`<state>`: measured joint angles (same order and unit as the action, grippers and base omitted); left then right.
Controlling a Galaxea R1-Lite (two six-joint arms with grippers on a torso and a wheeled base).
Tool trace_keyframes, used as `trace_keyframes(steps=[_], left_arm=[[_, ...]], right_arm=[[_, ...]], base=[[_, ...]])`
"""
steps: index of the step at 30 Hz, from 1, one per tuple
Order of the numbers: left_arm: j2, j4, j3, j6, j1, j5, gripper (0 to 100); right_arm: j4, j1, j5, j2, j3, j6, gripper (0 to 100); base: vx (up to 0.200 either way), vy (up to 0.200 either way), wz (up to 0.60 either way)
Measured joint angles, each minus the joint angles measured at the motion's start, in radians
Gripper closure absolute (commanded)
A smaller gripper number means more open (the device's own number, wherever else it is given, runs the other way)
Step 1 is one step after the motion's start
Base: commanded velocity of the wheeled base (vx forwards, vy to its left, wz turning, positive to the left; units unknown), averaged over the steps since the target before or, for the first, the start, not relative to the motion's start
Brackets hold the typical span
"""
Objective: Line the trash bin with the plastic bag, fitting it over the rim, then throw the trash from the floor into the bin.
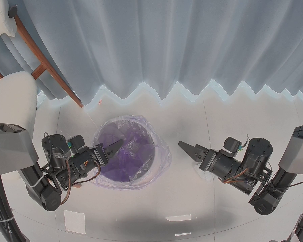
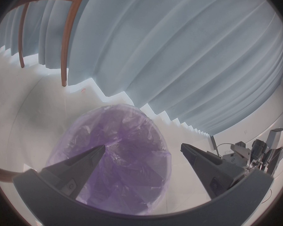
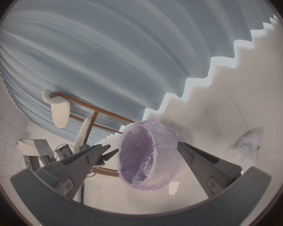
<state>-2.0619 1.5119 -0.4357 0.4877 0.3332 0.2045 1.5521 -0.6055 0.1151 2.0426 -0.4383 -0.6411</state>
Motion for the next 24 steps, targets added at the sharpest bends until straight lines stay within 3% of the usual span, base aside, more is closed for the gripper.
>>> trace_keyframes(steps=[5,12,17,24], left_arm=[[0.043,0.003,0.000,-0.002,0.018,0.023,0],[0.210,-0.065,-0.020,0.000,0.003,0.077,0],[0.370,-0.149,-0.063,0.053,-0.064,0.124,0],[0.505,-0.199,-0.133,0.148,-0.228,0.213,0]], right_arm=[[-0.110,0.058,-0.005,-0.010,-0.039,0.004,0],[-0.544,0.127,-0.022,-0.037,-0.179,0.044,0],[-0.823,0.163,-0.092,-0.003,-0.352,0.131,0],[-0.893,0.145,-0.186,0.116,-0.541,0.203,0]], base=[[0.000,0.000,0.00],[0.000,0.000,0.00],[0.000,-0.080,0.00],[0.000,-0.200,0.00]])
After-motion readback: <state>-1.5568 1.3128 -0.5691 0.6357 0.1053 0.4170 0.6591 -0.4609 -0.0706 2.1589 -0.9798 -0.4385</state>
